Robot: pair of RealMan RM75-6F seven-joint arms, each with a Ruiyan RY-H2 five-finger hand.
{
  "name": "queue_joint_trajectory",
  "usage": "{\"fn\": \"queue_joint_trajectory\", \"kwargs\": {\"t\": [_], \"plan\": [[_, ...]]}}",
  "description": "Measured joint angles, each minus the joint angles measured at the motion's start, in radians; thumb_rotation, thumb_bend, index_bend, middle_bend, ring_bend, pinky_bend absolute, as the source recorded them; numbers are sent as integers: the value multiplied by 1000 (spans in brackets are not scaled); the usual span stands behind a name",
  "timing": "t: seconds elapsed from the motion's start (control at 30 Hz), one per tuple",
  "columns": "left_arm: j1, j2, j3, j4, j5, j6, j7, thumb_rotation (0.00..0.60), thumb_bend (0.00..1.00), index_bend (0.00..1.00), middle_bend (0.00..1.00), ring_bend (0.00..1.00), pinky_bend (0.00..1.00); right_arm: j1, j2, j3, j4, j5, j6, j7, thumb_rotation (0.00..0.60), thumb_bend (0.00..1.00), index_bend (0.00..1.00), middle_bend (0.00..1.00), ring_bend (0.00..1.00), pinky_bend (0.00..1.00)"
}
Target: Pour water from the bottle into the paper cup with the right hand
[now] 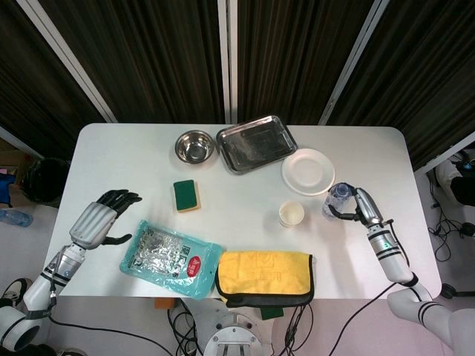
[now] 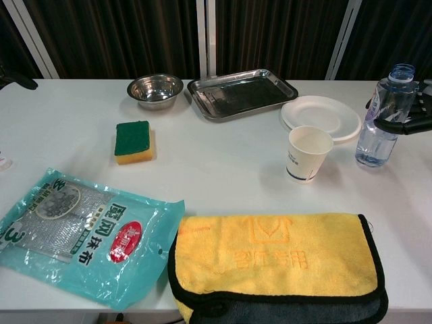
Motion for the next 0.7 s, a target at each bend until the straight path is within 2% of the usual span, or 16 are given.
{"fn": "queue_joint_trajectory", "kwargs": {"t": [0.17, 0.37, 0.57, 0.7], "plan": [[0, 1, -1, 1, -3, -1, -1, 592, 133, 186, 171, 125, 166, 16, -34, -11, 55, -20, -4, 40, 600, 517, 736, 511, 411, 422], [0, -1, -1, 8, -2, 1, -5, 593, 133, 186, 171, 125, 166, 26, -52, -25, 91, -37, -5, 60, 600, 459, 636, 496, 396, 403], [0, -6, 0, 17, -3, 0, -13, 594, 133, 186, 171, 125, 166, 25, -61, -41, 115, -46, -8, 80, 600, 370, 575, 460, 355, 369], [-2, -7, -1, 21, -2, 1, -18, 592, 133, 186, 171, 125, 166, 20, -64, -55, 127, -58, 0, 84, 600, 315, 483, 406, 298, 324]]}}
